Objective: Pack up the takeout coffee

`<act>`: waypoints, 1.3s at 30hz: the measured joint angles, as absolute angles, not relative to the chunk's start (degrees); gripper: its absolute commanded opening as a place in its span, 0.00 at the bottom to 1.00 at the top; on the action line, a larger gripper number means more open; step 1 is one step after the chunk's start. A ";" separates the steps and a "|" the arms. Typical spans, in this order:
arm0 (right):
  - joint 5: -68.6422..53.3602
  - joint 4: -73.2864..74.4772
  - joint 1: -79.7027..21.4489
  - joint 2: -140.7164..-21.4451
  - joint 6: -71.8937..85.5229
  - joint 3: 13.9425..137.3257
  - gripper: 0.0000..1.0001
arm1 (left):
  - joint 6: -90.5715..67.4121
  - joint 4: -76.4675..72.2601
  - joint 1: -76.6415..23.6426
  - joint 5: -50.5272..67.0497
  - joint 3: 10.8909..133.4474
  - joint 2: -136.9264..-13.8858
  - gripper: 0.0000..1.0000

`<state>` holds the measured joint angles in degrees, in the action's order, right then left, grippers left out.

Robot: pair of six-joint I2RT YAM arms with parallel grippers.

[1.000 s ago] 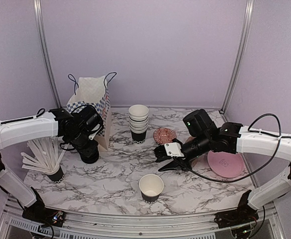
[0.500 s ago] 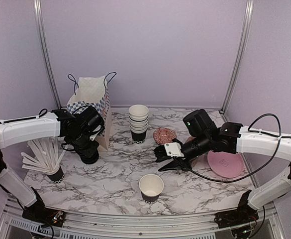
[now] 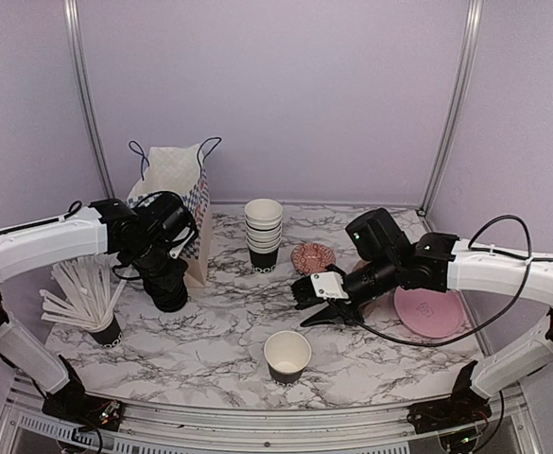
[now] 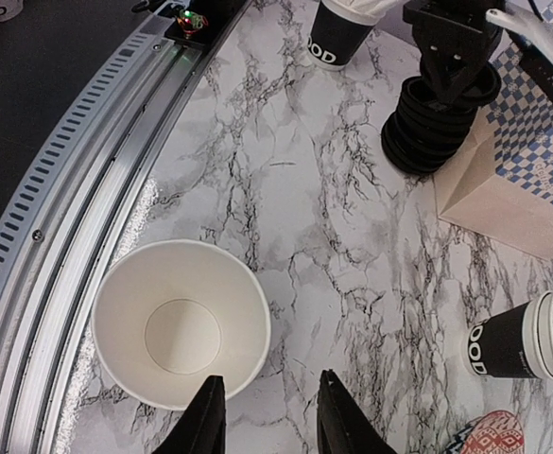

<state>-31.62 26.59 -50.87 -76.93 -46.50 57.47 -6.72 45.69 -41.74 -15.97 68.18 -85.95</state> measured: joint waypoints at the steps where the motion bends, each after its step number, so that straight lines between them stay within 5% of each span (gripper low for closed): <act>1: -31.64 26.65 -50.87 -76.99 -46.50 57.49 0.32 | -6.81 45.91 -41.74 -15.55 68.95 -85.43 0.06; 11: -32.21 32.58 -50.70 -77.47 -45.36 65.60 0.37 | -5.28 48.29 -43.83 -4.86 82.94 -81.28 0.07; 20: -39.09 29.28 -37.74 -80.18 -26.24 80.36 0.81 | -5.41 37.28 -47.53 12.60 88.66 -77.41 0.07; 26: -51.99 15.27 -27.64 -81.28 -3.31 78.06 0.85 | -9.30 21.43 -47.53 19.27 80.42 -73.01 0.07; 34: -61.23 1.93 -29.39 -86.02 14.59 74.85 0.85 | -12.08 11.94 -47.53 21.67 75.16 -72.18 0.07; 39: -63.96 -3.81 -32.58 -89.17 21.10 74.98 0.96 | -14.04 7.84 -47.53 23.20 72.93 -72.18 0.07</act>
<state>-63.96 -3.81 -32.58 -89.17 21.10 74.98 -14.04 7.84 -47.53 23.20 72.93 -72.18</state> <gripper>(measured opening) 0.894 0.072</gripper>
